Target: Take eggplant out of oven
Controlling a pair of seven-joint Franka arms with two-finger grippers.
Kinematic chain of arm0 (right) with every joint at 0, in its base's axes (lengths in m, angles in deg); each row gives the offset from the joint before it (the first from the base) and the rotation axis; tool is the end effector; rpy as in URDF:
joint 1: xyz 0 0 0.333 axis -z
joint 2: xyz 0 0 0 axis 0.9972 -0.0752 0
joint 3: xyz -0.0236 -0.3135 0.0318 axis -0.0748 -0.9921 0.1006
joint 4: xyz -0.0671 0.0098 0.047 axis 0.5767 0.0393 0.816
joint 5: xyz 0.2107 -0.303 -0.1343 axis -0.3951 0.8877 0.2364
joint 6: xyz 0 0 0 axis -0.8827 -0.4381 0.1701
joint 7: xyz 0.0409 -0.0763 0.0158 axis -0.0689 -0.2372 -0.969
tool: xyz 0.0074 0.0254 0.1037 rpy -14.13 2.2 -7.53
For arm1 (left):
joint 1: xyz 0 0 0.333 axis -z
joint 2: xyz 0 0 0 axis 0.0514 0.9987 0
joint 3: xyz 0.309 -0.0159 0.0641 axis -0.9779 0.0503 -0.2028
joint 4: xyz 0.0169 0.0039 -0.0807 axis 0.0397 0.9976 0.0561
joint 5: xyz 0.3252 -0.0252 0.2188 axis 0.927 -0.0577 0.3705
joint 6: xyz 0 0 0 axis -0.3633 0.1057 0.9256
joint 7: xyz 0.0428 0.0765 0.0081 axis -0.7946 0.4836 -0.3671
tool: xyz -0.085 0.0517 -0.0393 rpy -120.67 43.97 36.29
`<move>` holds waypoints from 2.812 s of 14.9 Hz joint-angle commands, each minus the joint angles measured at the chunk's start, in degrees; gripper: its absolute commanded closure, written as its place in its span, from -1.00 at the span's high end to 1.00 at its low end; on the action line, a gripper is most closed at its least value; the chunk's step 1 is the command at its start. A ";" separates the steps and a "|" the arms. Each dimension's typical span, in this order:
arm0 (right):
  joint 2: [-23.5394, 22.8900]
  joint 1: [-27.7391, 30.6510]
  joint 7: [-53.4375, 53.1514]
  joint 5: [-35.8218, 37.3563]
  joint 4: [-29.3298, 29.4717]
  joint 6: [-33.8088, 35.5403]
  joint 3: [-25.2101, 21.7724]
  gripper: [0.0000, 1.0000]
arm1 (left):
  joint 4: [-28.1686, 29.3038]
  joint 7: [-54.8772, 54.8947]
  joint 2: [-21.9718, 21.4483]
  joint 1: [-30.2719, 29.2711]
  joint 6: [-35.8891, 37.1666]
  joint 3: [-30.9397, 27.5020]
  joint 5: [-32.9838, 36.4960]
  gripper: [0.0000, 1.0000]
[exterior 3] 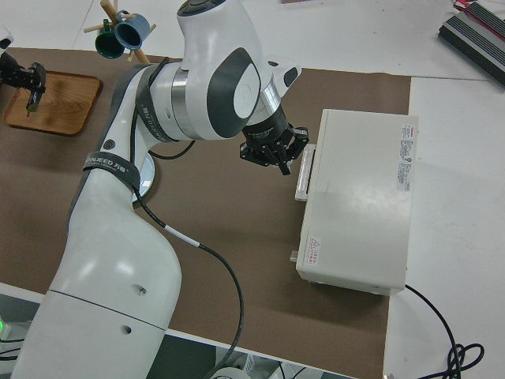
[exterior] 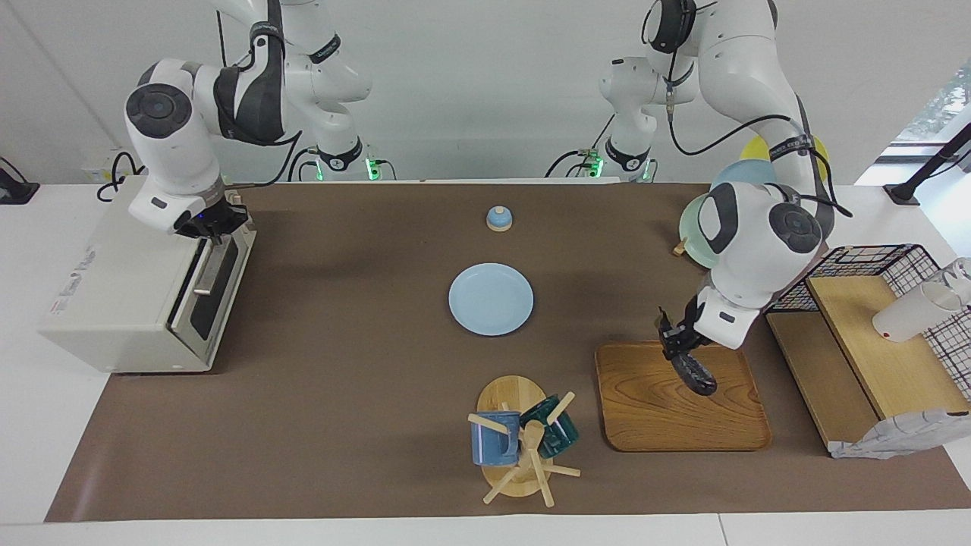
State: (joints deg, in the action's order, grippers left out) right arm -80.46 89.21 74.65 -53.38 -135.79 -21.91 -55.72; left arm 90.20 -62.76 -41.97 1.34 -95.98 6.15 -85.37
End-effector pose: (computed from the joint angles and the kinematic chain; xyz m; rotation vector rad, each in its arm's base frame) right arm 0.5178 -0.0642 0.5651 2.8968 0.4000 -0.3298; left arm 0.7266 -0.0864 0.3436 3.0413 0.1076 0.1224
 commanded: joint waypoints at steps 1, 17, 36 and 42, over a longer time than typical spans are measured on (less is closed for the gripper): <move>-0.69 0.44 0.57 -2.91 3.27 3.35 0.26 -0.74 | 0.44 2.31 1.47 -0.60 -4.10 0.56 1.83 -1.00; -2.36 2.02 -8.39 -12.06 8.81 5.99 0.35 1.00 | 0.63 4.60 -11.26 -2.18 13.79 0.30 1.57 1.00; -3.59 -0.88 -13.84 -13.56 11.35 7.05 -3.08 1.00 | 16.38 4.34 -38.71 -2.62 33.05 -0.23 2.09 1.00; -3.76 -1.06 -13.84 -13.48 11.88 4.85 -3.08 1.00 | 13.64 4.43 -38.44 -2.80 36.93 -0.14 2.09 1.00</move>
State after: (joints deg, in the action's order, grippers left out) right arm -83.42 87.66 61.57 -64.82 -125.43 -16.56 -58.83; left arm 104.10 -58.11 -79.84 -0.53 -60.15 5.27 -84.13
